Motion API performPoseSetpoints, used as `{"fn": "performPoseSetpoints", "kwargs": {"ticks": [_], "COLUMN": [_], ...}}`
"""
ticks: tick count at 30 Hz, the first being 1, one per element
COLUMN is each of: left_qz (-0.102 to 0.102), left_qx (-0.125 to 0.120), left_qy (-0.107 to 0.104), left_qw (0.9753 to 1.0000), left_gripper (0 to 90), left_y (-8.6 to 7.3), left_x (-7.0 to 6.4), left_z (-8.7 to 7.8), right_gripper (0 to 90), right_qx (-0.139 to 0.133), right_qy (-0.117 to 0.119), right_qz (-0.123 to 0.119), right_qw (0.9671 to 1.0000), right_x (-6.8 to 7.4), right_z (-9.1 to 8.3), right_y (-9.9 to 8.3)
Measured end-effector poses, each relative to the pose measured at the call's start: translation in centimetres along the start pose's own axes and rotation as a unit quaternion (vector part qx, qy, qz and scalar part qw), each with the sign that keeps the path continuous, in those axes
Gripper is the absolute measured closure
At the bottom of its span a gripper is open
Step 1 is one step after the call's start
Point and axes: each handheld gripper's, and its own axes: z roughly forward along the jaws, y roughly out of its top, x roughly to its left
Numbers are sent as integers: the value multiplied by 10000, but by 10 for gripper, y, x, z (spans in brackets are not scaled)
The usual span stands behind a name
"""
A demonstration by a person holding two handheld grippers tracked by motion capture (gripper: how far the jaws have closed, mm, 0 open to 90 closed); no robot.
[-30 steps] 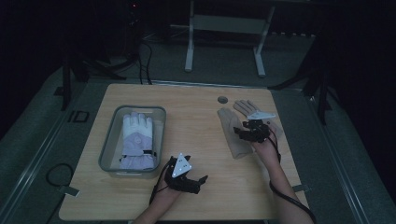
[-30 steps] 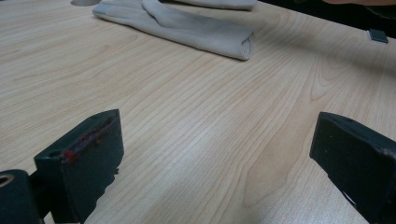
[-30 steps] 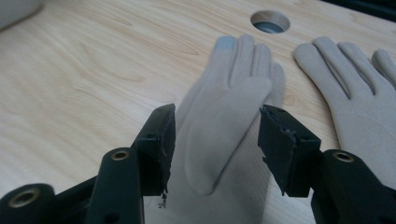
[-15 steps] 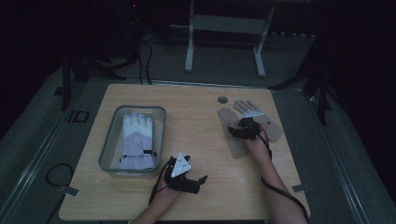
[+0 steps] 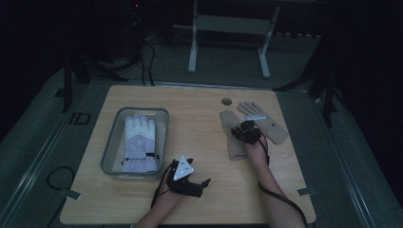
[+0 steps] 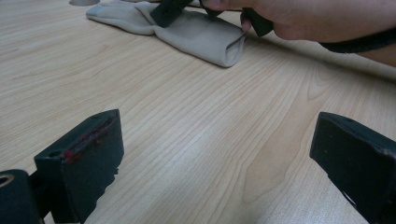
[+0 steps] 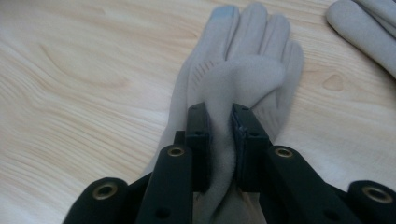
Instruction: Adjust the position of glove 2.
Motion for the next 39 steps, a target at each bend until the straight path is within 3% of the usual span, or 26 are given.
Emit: {"fn": "performPoseSetpoints", "kwargs": {"ticks": [7,9,16,19,25,28,29,36,39], "left_qz": [43,62,118,129,139,135,131,151,163], "left_qx": [-29,-32,-87,-94,-91,-71,-72,-62,-25], "left_qy": [23,27,45,30,24,16,3,-21,-6], "left_qw": [10000,10000,9999,9999,9999,9999,9999,9999,9999], "left_gripper": [29,29,29,29,29,29,29,29,29], "left_y": [0,0,-1,-1,-1,-1,-1,-1,-1], "left_x": [-1,-2,-3,-3,-4,-3,-3,-4,-4], "left_z": [0,0,-1,-2,-1,-1,-1,-1,-1], "right_gripper": [790,790,790,788,771,712,614,522,501], "right_qx": [-216,-242,-441,-471,-147,38,162,74,-19], "right_qy": [57,-29,-242,-479,-304,-181,-154,-48,-53], "right_qz": [454,515,614,538,809,743,532,501,333], "right_qw": [9987,9984,9968,9963,9962,9971,9983,9987,9994], "right_x": [35,48,79,94,102,106,113,114,109], "right_z": [-25,-32,-54,-64,-46,-39,-34,-40,-49], "right_y": [5,4,-2,-12,-35,-40,-45,-44,-39]}}
